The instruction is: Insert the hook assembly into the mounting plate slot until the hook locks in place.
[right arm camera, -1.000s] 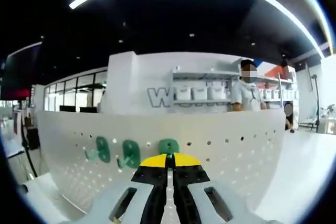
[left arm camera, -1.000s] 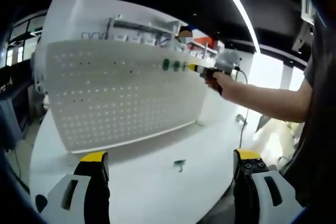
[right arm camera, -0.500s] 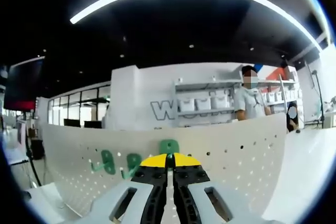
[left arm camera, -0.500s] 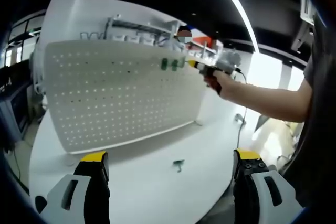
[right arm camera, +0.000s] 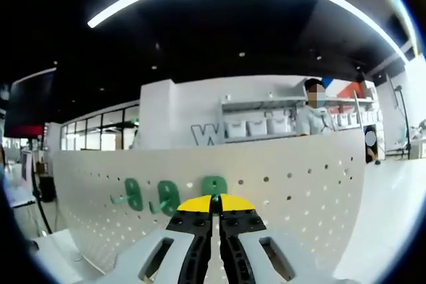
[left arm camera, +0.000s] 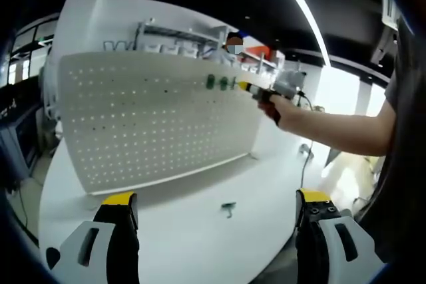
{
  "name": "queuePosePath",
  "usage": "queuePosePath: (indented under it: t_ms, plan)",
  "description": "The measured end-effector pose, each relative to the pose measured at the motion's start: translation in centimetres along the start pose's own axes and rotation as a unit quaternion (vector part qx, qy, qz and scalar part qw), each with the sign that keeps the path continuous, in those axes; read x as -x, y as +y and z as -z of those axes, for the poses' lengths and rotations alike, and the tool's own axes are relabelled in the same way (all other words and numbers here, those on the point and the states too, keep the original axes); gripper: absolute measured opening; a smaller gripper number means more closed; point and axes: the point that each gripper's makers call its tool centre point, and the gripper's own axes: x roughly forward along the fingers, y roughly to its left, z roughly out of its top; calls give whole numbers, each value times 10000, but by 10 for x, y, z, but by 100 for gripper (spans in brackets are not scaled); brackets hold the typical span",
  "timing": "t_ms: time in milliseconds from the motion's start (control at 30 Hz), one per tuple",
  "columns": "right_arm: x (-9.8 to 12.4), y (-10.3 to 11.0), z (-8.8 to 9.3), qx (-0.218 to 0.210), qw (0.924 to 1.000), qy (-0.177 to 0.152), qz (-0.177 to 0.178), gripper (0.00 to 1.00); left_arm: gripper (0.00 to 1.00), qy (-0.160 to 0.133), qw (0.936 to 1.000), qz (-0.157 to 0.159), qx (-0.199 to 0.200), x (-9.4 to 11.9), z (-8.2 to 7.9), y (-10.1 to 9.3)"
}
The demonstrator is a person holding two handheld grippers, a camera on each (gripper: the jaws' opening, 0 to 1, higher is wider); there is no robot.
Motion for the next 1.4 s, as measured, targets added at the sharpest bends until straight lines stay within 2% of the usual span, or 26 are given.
queuePosePath:
  t_ms: [400,467,600,633,733,900,1267,1400]
  plan:
    - [-2,0,3,202,9998,80,19,0,100,-6,10000,-41,16,2,1,2]
    - [-4,1,4,312,9992,256,28,1,100,-3,10000,-46,17,3,1,2]
    - [-5,0,13,27,9981,612,37,1,100,-24,10000,-56,24,5,1,3]
    - [-7,1,11,-246,9982,553,36,2,100,-47,10000,-58,34,5,0,3]
    - [-8,0,7,-25,9986,523,78,5,100,-99,9999,-73,58,7,-2,4]
    - [-10,4,5,75,9984,555,26,7,100,-121,9999,-96,59,10,-2,4]
    - [-8,-1,2,90,9982,580,143,12,100,-180,9997,-179,1,16,-6,6]
    - [-8,-9,-1,-69,9978,608,239,14,100,-243,9995,-192,-19,19,-10,4]
